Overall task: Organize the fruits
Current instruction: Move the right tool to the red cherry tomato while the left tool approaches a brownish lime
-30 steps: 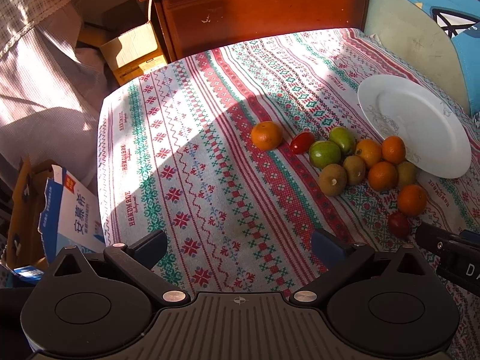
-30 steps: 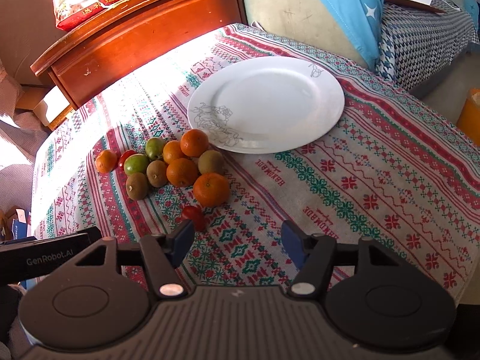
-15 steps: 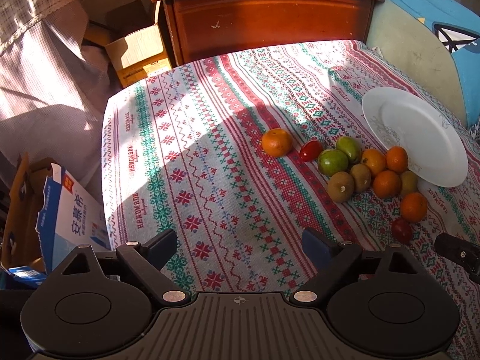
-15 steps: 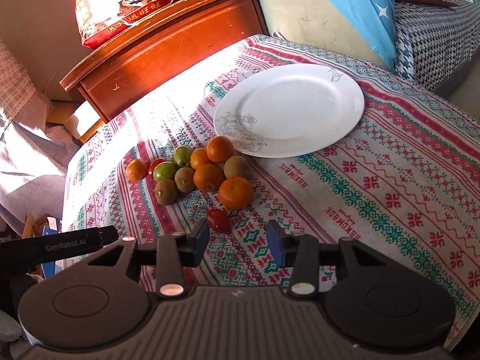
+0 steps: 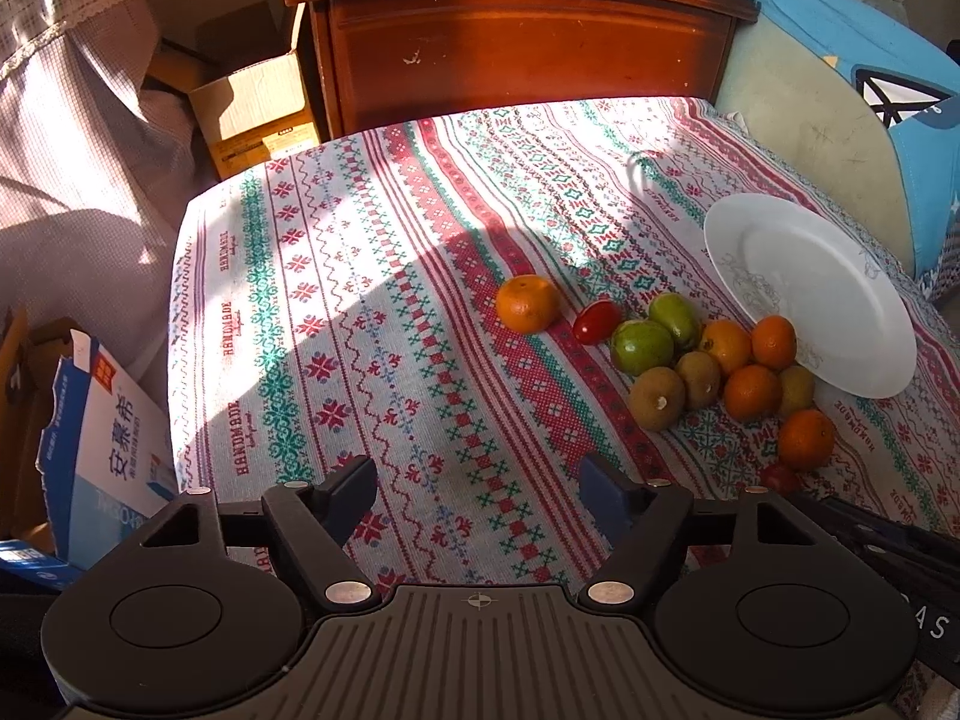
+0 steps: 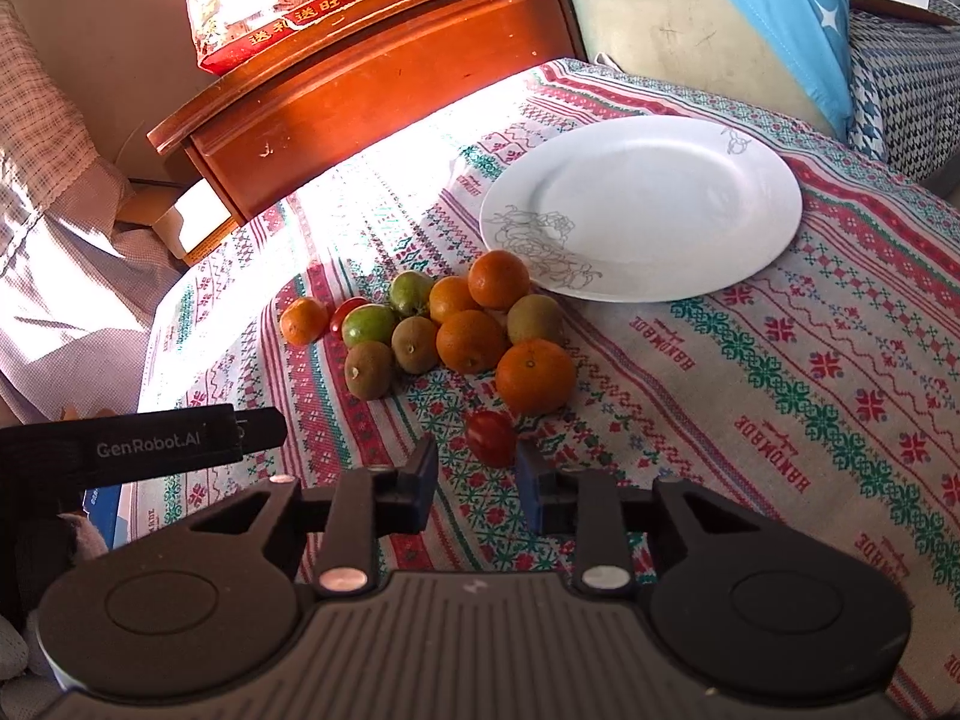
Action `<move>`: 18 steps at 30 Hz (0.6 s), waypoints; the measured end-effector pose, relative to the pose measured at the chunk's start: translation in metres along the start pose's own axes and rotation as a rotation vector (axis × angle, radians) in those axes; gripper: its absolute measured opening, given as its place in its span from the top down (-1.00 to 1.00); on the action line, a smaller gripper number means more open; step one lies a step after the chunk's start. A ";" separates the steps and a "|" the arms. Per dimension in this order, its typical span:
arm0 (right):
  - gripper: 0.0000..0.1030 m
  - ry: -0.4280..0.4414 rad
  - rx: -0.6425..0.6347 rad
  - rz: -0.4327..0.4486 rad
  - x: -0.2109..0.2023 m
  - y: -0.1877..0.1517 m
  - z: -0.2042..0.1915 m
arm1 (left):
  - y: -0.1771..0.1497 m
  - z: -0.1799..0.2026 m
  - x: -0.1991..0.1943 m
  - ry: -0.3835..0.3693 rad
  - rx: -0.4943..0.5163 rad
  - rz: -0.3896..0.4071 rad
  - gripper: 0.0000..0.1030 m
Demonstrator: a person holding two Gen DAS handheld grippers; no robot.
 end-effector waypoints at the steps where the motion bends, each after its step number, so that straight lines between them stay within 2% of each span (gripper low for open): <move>1: 0.47 -0.001 -0.006 0.002 0.001 0.000 0.000 | 0.002 0.003 0.000 -0.015 0.004 0.007 -0.43; 7: 0.64 -0.025 -0.030 0.016 0.006 0.000 0.000 | 0.010 0.021 0.003 -0.070 0.054 0.049 -0.43; 9: 0.75 -0.028 -0.028 0.020 0.006 0.000 0.001 | 0.012 0.029 0.005 -0.099 0.068 0.053 -0.37; 13: 0.82 -0.021 -0.020 0.022 0.004 0.000 0.003 | 0.013 0.041 0.012 -0.115 0.104 0.059 -0.28; 18: 0.79 -0.012 -0.011 0.023 0.004 0.001 0.005 | 0.013 0.047 0.025 -0.137 0.107 0.047 0.02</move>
Point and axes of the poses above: each gripper's, at about its wrist camera, not at the fingertips, and x roughly the way its jaws point, z to its right, y to its top, the point moved 9 cm from there along x, roughly the way its jaws point, and after that the axes turned 4 degrees about x, right-handed, at the moved point
